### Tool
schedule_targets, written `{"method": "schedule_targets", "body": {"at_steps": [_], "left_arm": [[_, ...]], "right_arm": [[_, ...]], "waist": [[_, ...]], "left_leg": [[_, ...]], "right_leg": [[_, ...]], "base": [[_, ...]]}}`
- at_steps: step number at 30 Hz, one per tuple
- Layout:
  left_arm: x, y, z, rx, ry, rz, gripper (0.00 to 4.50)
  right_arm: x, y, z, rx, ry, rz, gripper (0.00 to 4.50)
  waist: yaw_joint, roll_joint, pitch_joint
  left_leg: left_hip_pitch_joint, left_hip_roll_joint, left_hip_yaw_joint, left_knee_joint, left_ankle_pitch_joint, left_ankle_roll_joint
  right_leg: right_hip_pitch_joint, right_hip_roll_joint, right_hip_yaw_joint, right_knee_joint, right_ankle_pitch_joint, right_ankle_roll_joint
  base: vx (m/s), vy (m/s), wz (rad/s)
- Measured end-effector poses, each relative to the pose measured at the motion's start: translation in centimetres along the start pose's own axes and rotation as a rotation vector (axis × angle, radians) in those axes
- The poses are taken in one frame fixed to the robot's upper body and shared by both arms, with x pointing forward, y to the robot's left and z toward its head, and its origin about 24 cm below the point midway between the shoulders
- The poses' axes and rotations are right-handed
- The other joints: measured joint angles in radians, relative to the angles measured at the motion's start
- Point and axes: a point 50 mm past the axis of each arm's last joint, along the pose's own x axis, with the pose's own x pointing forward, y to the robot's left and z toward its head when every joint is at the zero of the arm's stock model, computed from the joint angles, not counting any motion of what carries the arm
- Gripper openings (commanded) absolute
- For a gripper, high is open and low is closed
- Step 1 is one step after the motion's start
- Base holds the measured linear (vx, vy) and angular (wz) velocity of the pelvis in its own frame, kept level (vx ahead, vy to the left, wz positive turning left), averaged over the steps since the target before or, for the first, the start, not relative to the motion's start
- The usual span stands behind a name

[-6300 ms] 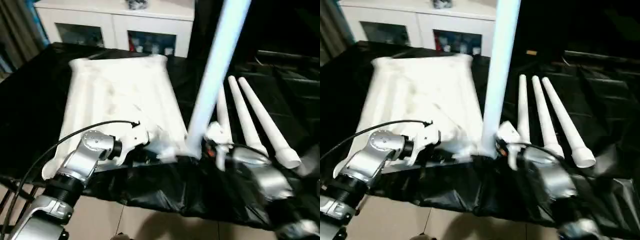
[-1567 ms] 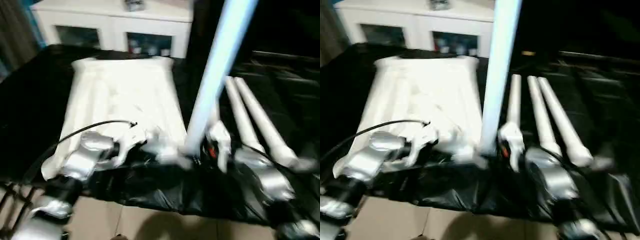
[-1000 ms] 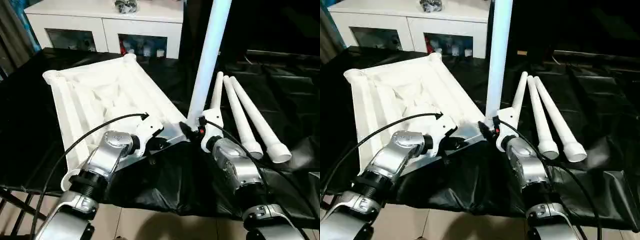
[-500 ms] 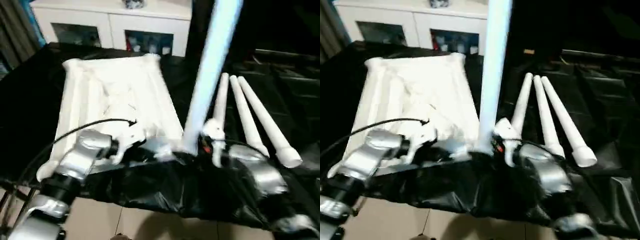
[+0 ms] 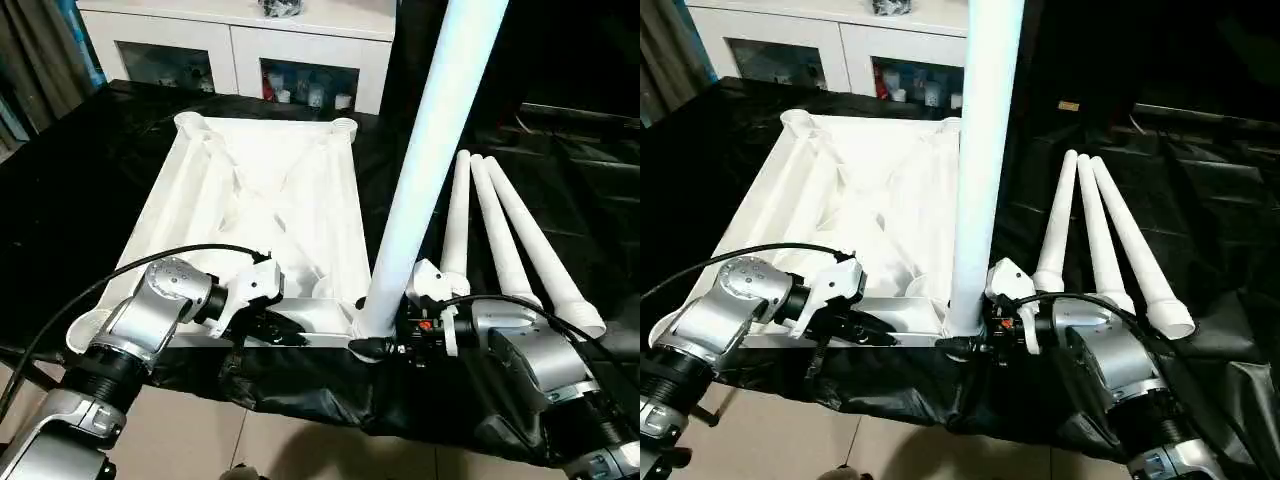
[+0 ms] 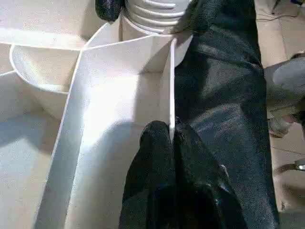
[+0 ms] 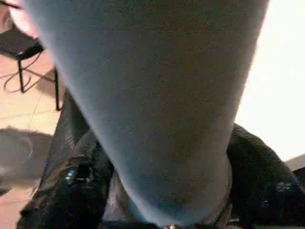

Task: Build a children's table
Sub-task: Rotate leg to tighten

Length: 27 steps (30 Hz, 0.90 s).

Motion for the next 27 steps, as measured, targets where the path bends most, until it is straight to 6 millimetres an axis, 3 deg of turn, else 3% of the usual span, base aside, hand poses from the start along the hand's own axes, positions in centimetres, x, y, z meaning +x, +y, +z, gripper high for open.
{"method": "schedule_targets", "body": {"at_steps": [5, 12, 17, 23, 24, 27], "left_arm": [[0.4, 0.6, 0.0, -0.031, -0.014, 0.085, 0.00], [2.5, 2.3, 1.0, -0.119, -0.050, 0.278, 0.00], [4.2, 3.0, 2.0, -0.154, -0.067, 0.379, 0.00], [4.9, 3.0, 2.2, -0.160, -0.068, 0.407, 0.00], [4.9, 3.0, 2.2, -0.159, -0.068, 0.405, 0.00], [4.7, 3.0, 2.2, -0.145, -0.065, 0.390, 0.00]], "right_arm": [[0.7, -0.8, -0.2, 0.031, -0.042, -0.136, 2.88], [2.3, -3.9, 0.3, 0.148, -0.109, -0.513, 2.75], [3.0, -5.2, 0.7, 0.216, -0.137, -0.702, 2.75], [3.4, -5.3, 0.6, 0.227, -0.156, -0.769, 2.75], [3.4, -5.3, 0.6, 0.226, -0.158, -0.769, 3.30], [3.4, -5.2, 0.6, 0.220, -0.168, -0.735, 3.51]], "waist": [[-0.007, 0.000, -0.001], [-0.030, 0.001, -0.002], [-0.028, 0.006, -0.005], [-0.022, 0.010, -0.008], [-0.022, 0.010, -0.008], [-0.023, 0.010, -0.007]], "left_leg": [[0.006, 0.000, 0.000, 0.001, 0.001, -0.001], [0.008, 0.000, 0.000, 0.002, 0.003, -0.004], [0.008, 0.000, -0.001, 0.002, 0.003, -0.004], [0.008, 0.000, -0.001, 0.001, 0.002, -0.004], [0.008, 0.000, -0.001, 0.001, 0.003, -0.004], [0.007, 0.000, -0.001, 0.001, 0.002, -0.004]], "right_leg": [[0.005, 0.000, 0.000, 0.001, 0.000, 0.000], [0.004, 0.000, 0.001, 0.001, 0.001, 0.001], [0.004, 0.000, 0.000, 0.001, 0.005, -0.004], [0.005, 0.000, 0.000, 0.001, 0.003, -0.002], [0.005, 0.000, 0.000, 0.001, 0.002, 0.001], [0.004, 0.000, 0.000, 0.001, 0.002, 0.001]], "base": [[0.000, 0.000, 0.00], [0.000, 0.000, 0.00], [0.000, 0.000, 0.00], [0.000, 0.000, 0.00], [0.000, 0.000, 0.00], [0.000, 0.000, 0.00]]}}
